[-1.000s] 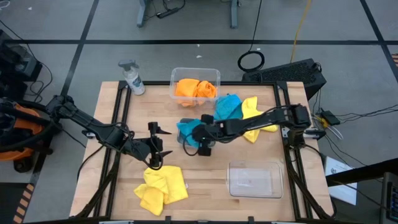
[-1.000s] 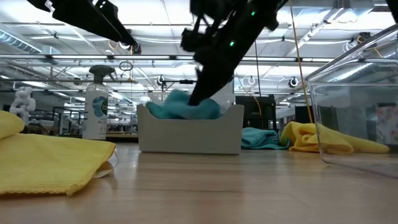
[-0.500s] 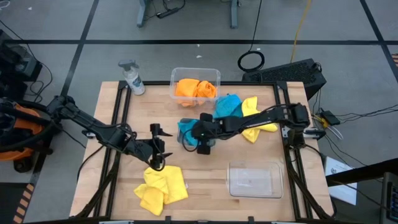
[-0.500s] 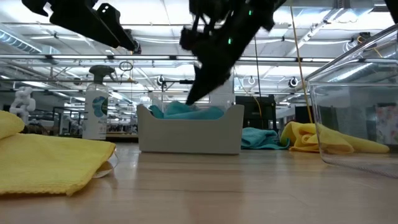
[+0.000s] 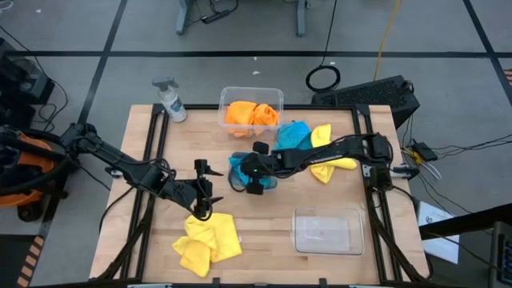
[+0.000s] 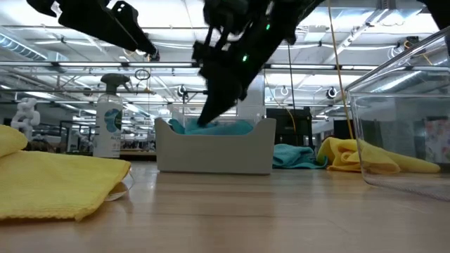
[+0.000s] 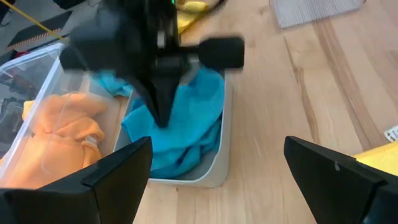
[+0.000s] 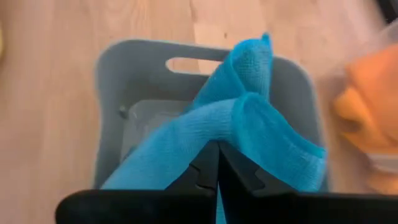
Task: Sort microfiber towel by color & place in baskets
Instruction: Put the bottom blue microfiber towel into the grey bin, then put the blue microfiber towel into the grey bin
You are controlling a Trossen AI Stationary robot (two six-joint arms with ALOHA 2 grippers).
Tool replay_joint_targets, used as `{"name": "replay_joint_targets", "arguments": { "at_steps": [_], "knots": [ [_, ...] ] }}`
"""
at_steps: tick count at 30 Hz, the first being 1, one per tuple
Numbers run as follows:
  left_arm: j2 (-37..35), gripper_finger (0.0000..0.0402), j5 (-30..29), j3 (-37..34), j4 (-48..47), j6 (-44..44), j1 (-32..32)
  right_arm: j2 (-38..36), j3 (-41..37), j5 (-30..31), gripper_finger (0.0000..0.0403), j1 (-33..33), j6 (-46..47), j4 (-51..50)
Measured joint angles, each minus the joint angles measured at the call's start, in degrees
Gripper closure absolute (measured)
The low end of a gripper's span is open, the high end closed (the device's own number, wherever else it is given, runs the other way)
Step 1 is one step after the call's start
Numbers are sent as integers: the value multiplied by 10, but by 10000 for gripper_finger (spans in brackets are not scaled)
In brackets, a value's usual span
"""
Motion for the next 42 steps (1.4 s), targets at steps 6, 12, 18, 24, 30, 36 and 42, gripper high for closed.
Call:
{"name": "replay_joint_targets", "arguments": {
  "at_steps": [6, 12, 18, 24, 30, 36, 42],
  "knots": [
    [0, 34, 4, 0, -3, 1, 0, 54, 0, -3, 403, -11, 1, -9],
    [0, 34, 7, 0, -4, 1, 0, 34, 1, -2, 403, -6, 0, -11],
    [0, 34, 8, 0, -4, 1, 0, -37, 5, 0, 403, 9, -1, -47],
    [0, 34, 8, 0, -7, 1, 0, -123, 5, 1, 394, 29, -53, -156],
    [0, 34, 8, 0, -6, 6, 0, -209, -55, 53, 376, -13, -57, -254],
    [0, 34, 9, 0, -6, 4, 0, -245, -160, 52, 341, -139, -60, -188],
    [0, 34, 9, 0, -5, -9, 0, -226, -225, -27, 290, -241, -95, -58]
  ]
}}
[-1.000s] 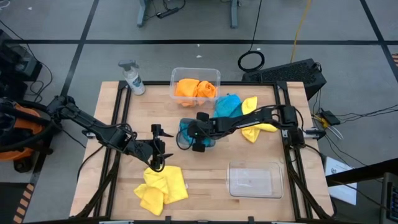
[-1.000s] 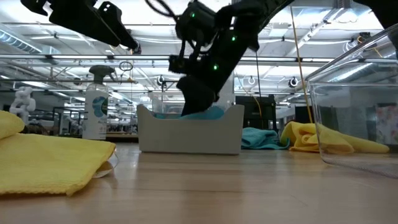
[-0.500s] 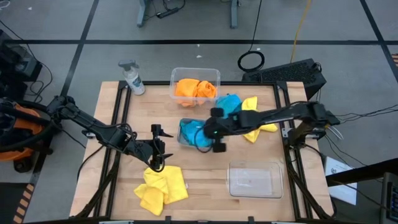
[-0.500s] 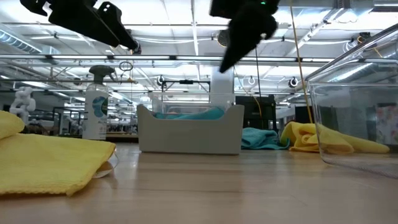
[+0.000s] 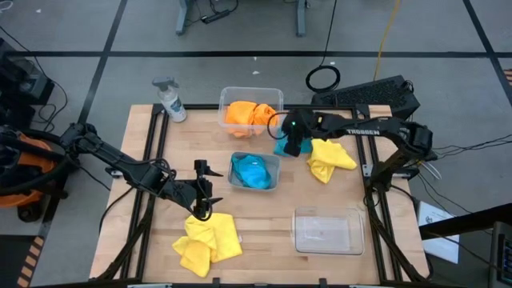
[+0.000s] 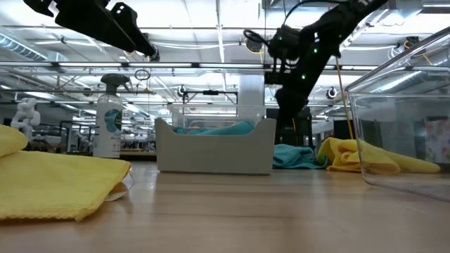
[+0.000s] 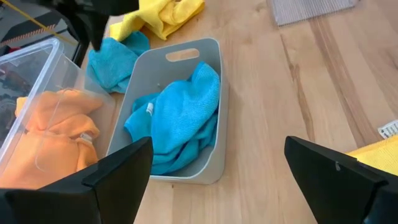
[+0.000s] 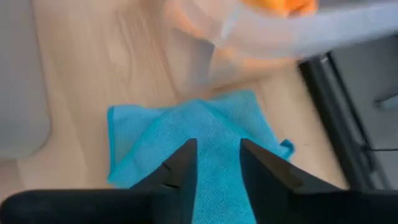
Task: Sort microfiber towel by color & place in baskets
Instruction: Put the blue microfiber towel into the grey bin
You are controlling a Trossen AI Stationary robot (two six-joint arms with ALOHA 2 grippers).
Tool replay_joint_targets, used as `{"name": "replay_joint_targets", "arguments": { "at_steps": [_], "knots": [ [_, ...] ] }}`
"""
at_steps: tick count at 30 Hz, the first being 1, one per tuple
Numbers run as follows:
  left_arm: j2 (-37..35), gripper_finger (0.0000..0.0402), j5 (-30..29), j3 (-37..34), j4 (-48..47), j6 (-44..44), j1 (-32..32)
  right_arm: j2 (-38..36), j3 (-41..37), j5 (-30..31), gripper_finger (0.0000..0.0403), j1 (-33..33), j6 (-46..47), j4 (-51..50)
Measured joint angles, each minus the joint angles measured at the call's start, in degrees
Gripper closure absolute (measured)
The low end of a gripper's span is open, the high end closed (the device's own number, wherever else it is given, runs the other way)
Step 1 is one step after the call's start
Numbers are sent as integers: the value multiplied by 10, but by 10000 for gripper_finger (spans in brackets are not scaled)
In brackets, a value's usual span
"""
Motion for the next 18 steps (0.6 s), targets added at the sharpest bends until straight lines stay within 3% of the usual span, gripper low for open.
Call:
{"name": "replay_joint_targets", "arguments": {
  "at_steps": [7, 11, 18],
  "knots": [
    [0, 34, 0, 0, 0, 20, 0, 39, 18, -13, 206, -42, -89, -11],
    [0, 34, 0, 0, 0, 27, 0, 68, 35, -64, 159, -77, -117, -20],
    [0, 34, 1, 0, 0, 31, 0, 126, 42, -66, 147, -100, -115, -63]
  ]
}}
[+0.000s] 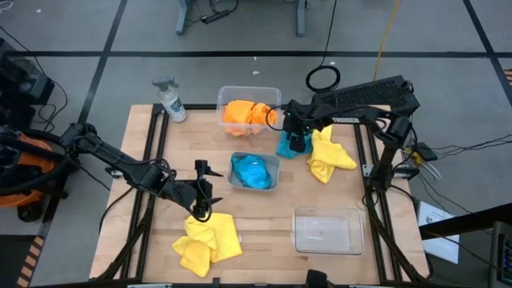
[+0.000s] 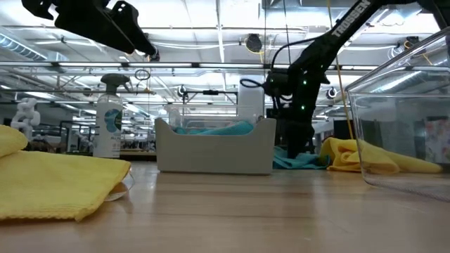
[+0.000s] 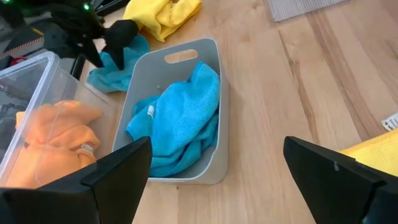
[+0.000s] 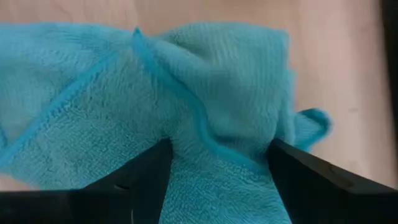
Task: Sort microfiber towel by color & place in baskets
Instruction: Put the blue microfiber towel into the grey bin
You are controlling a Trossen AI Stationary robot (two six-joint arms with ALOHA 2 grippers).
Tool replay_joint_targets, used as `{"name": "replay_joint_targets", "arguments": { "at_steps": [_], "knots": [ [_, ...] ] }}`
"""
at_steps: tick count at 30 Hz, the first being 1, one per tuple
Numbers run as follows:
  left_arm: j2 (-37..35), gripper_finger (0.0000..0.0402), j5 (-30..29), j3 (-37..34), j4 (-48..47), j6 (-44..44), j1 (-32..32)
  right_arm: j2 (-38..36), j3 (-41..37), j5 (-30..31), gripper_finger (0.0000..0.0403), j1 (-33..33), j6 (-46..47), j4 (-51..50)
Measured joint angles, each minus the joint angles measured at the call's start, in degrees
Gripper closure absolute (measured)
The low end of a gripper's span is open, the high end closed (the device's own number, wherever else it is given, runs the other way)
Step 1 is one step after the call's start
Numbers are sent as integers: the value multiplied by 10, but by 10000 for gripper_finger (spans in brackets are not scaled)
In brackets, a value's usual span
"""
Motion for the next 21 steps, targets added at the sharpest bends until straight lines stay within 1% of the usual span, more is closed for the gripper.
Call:
{"name": "replay_joint_targets", "arguments": {
  "at_steps": [4, 9, 13, 19, 21],
  "knots": [
    [0, 34, 5, 0, 0, 3, 0, 5, 2, -1, 173, 0, 0, 1],
    [0, 34, 13, 0, 0, 3, 0, 2, 1, 0, 217, 2, 9, 6],
    [0, 34, 14, 0, 0, 0, 0, 6, 1, -1, 272, 2, 14, 1],
    [0, 34, 14, 0, 0, 0, 0, 20, 2, -1, 370, 3, 24, -3],
    [0, 34, 14, 0, -1, 0, 0, 17, 2, -1, 392, 4, 30, -6]
  ]
}}
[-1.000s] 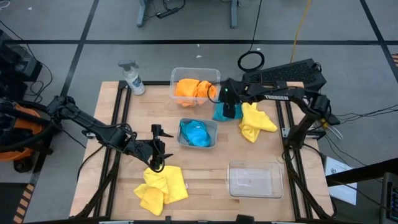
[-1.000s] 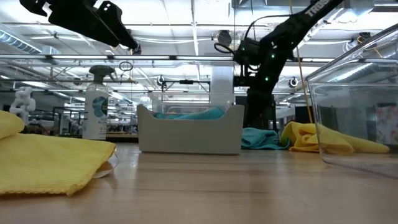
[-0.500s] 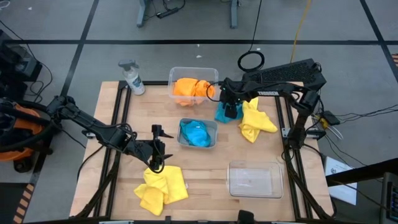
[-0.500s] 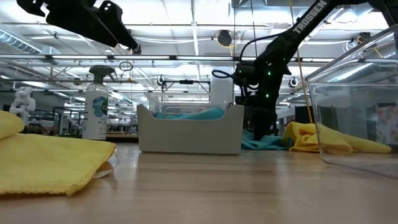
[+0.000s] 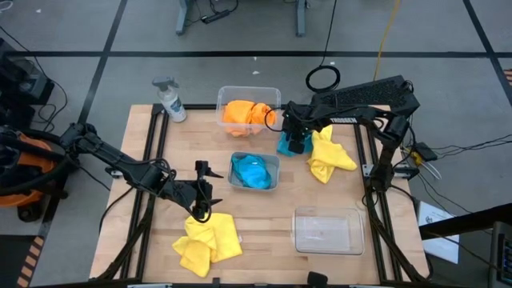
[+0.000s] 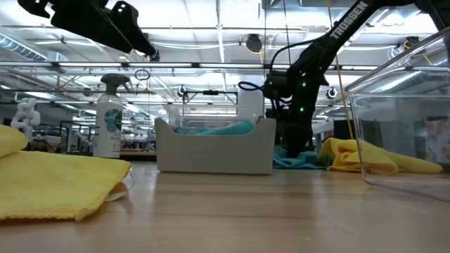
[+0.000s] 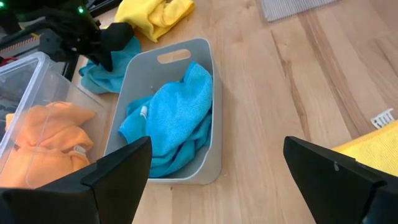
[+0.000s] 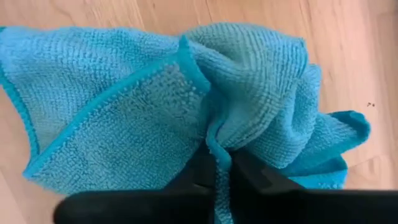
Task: Sort microfiber towel by color & place in baskets
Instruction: Put the blue microfiber towel into the grey bin
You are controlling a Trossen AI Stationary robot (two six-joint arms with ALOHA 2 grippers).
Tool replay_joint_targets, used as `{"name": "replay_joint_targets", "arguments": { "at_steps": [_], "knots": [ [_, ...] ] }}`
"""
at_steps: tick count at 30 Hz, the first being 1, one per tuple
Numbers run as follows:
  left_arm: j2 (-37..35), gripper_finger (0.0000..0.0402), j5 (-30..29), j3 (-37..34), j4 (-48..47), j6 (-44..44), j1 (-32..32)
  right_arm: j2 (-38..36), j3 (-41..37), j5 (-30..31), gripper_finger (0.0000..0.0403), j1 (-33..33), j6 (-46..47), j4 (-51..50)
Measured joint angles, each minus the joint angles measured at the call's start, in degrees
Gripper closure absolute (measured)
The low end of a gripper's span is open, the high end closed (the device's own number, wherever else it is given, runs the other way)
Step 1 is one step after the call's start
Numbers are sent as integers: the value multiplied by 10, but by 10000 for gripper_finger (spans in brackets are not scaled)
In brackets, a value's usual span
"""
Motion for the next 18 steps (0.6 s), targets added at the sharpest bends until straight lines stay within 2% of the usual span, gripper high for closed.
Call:
{"name": "replay_joint_targets", "arguments": {
  "at_steps": [5, 10, 18],
  "knots": [
    [0, 34, 0, 0, 1, 0, 0, -33, -2, 0, 390, 18, 21, -37],
    [0, 34, 0, 0, 5, 0, 0, -108, -2, -1, 399, 49, 71, -88],
    [0, 34, 0, 0, 46, 17, 0, -264, -2, 3, 397, 159, 191, -113]
  ]
}}
